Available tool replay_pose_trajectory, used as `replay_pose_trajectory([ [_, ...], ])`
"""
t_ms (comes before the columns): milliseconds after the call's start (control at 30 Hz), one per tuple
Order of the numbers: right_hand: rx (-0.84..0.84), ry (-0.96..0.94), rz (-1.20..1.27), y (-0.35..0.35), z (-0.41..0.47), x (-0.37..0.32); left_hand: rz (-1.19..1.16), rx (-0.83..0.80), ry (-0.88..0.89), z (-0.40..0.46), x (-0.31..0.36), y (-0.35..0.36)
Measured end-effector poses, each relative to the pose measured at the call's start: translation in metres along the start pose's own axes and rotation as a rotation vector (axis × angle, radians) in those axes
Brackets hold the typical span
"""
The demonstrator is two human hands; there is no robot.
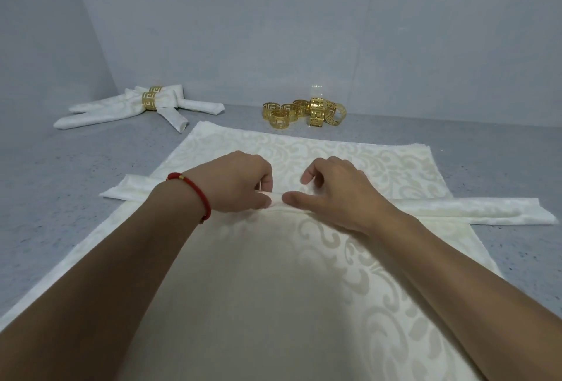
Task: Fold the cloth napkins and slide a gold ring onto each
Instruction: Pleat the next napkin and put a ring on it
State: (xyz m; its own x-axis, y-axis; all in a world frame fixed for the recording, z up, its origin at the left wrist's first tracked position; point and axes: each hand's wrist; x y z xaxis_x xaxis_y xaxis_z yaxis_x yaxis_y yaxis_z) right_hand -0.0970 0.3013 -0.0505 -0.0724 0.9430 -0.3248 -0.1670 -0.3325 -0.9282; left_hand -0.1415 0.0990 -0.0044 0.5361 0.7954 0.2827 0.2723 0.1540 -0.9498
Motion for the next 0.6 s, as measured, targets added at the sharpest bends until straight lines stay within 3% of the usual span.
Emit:
replay_pose_trajectory([
  [300,-0.024,0.009,-0.017,-0.003,0.001,-0.003,0.096,-0.342,-0.103,0.007,0.015,-0.022],
  [533,-0.059,0.014,-0.022,-0.005,0.001,-0.005,-0.428,-0.641,-0.104,0.005,0.028,-0.051],
  [600,-0.055,0.014,0.002,-0.004,0.0,-0.004,-0.478,-0.687,-0.054,0.004,0.026,-0.054],
])
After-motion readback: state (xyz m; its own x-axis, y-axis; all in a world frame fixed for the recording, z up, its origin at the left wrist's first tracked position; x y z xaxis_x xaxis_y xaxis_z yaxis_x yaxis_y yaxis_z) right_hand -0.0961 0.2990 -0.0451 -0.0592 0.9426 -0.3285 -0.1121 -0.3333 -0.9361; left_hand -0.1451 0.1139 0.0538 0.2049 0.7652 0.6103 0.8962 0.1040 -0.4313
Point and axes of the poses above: each hand's wrist, its own z-axis towards the middle knuckle, its own y-axis out of the palm, x = y × z, and after that the axes turned 5 degrees about -z, right-handed
